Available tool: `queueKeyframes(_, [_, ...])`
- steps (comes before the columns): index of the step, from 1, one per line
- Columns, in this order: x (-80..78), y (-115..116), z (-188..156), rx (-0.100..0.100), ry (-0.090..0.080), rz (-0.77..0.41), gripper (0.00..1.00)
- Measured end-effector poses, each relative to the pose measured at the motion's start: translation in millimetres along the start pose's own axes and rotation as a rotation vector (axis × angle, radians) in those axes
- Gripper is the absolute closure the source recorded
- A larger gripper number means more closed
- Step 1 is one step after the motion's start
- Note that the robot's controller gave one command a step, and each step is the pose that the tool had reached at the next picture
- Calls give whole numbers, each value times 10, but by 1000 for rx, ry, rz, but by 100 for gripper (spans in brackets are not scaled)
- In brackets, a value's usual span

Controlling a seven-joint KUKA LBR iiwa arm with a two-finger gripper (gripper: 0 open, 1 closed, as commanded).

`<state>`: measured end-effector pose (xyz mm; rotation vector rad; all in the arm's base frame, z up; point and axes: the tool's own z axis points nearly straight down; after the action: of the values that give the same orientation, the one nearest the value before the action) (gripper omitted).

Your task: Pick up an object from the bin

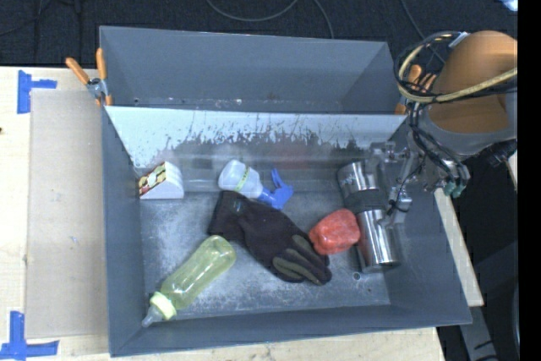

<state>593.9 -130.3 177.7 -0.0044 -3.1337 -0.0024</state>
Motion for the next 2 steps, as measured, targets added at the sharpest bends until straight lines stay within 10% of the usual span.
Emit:
queueKeyframes(1, [-16,6,-50,1,-7,-3,0])
queueKeyframes(2, [127,329,669,1,-5,-1,0])
